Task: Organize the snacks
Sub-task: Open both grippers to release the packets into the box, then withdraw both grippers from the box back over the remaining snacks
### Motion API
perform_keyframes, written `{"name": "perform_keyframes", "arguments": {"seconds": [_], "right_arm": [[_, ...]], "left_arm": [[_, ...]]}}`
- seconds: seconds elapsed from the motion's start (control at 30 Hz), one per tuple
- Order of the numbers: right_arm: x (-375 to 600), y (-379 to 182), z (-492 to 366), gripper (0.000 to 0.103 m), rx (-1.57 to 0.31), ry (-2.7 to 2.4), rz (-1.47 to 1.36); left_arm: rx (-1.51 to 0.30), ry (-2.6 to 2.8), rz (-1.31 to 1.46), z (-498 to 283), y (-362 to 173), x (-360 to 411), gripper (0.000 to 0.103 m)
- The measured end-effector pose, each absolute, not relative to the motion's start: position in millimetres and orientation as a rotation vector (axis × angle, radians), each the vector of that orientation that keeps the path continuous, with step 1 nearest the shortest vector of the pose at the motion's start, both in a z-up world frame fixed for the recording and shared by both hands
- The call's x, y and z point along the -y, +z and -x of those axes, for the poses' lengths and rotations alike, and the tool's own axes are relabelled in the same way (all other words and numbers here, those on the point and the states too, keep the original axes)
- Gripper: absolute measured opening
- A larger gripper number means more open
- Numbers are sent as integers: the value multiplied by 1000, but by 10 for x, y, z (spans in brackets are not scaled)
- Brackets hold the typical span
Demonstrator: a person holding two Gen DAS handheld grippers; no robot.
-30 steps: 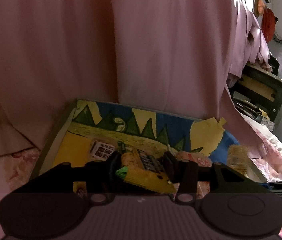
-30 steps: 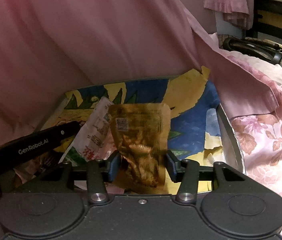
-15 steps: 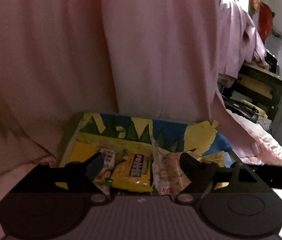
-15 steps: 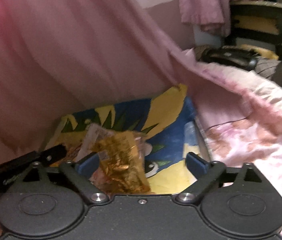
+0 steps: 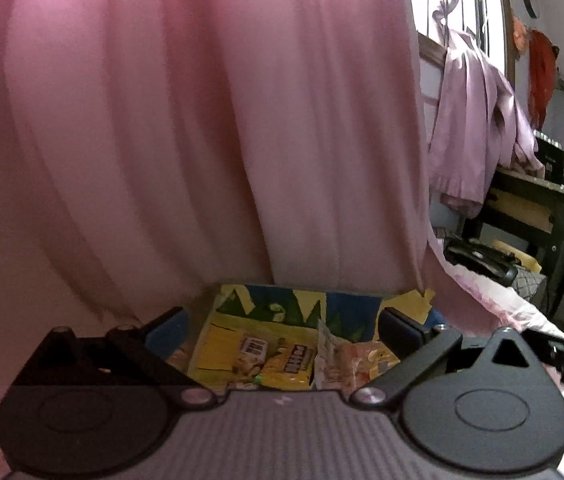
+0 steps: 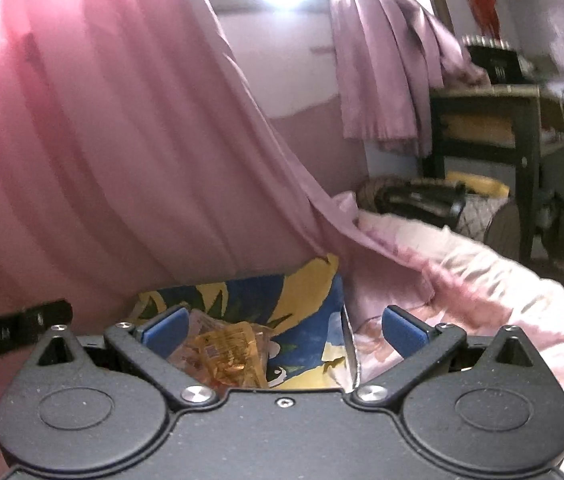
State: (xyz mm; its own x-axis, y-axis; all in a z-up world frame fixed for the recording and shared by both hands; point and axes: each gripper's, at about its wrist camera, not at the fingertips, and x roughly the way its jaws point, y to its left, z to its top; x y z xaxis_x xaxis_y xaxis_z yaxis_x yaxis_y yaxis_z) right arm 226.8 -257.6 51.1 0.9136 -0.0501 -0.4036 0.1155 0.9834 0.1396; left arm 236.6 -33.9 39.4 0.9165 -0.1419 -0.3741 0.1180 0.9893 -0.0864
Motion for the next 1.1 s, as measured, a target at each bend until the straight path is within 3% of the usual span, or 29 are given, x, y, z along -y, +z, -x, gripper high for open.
{"name": "perform_keyframes", "arguments": {"seconds": [0.43, 1.1], "right_arm": [[2505, 673, -1286, 102, -345, -39, -99], [2328, 547, -542, 102, -503, -22, -134]], "left_arm": [[-268, -63, -27, -1282, 552, 232, 103], [-485, -51, -95, -412, 236, 16, 103]]}}
